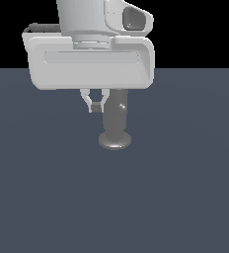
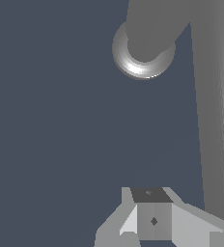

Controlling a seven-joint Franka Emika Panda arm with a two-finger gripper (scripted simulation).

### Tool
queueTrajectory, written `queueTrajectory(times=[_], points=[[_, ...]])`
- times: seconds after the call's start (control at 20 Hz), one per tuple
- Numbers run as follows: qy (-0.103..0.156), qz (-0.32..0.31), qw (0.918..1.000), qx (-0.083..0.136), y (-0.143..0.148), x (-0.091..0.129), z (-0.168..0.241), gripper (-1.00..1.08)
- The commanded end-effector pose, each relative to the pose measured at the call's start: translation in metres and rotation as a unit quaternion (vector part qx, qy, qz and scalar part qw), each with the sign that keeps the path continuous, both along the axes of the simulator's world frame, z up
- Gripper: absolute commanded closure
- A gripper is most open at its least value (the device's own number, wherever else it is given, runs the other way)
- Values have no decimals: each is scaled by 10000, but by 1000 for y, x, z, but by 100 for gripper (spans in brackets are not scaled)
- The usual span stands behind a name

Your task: Turn on the faucet by rotating a designated handle.

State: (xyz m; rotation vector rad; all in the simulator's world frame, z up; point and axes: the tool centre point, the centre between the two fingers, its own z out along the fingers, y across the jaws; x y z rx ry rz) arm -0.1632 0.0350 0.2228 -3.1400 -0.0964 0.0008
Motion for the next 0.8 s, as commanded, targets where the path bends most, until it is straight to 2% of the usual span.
queueTrajectory(times=[0.0, 0.3, 0.75], points=[[-3, 4, 10000, 0, 0, 1, -2, 108], [-3, 4, 10000, 0, 0, 1, -2, 108], [-3, 4, 10000, 0, -46, 12, -2, 108]])
